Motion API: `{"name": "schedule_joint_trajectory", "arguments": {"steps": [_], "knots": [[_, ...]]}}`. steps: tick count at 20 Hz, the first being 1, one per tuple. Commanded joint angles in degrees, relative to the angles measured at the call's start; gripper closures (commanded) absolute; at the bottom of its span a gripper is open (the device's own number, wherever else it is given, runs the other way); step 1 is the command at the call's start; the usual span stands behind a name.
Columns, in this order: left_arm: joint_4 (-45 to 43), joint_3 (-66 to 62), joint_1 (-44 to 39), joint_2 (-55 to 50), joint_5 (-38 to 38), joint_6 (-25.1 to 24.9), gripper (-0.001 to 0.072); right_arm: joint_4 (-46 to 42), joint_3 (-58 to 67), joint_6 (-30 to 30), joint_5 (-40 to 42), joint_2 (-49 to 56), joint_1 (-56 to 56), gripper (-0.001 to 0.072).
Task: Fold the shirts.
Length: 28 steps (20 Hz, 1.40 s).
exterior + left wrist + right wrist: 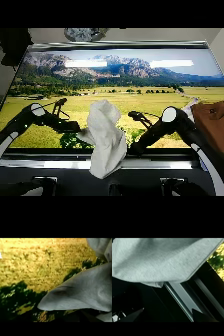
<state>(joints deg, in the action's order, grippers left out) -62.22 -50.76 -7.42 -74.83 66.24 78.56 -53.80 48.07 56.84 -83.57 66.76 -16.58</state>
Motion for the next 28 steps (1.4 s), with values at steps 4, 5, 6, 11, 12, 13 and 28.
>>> {"name": "schedule_joint_trajectory", "arguments": {"steps": [4,5,6,11,12,13,28], "knots": [[0.33,1.25,-3.13,-5.53,-5.75,-3.65,0.0068,8.02,-5.29,0.39,7.50,4.04,-1.95,0.0005],[0.35,1.25,-3.15,-5.86,-5.75,-3.63,0.0134,9.55,-5.60,0.28,8.04,5.01,-1.97,0.0006],[0.35,1.25,-3.15,-5.95,-5.90,-3.63,0.0205,11.10,-5.88,-0.55,8.63,5.95,-1.97,0.0006],[0.35,1.22,-3.13,-5.84,-6.34,-3.63,0.0673,13.60,-8.26,-0.94,14.34,10.10,-1.97,0.0037],[0.33,1.22,-3.13,-5.79,-6.34,-3.63,0.0674,14.14,-8.44,-0.96,15.76,10.78,-1.97,0.0049],[0.35,1.22,-3.13,-5.73,-6.34,-3.61,0.0674,14.14,-8.44,-0.94,17.03,11.50,-1.95,0.0050],[-10.21,-44.76,5.44,11.17,-6.95,-0.44,0.0679,-35.36,42.95,2.32,11.47,-11.28,12.66,0.0660]]}}
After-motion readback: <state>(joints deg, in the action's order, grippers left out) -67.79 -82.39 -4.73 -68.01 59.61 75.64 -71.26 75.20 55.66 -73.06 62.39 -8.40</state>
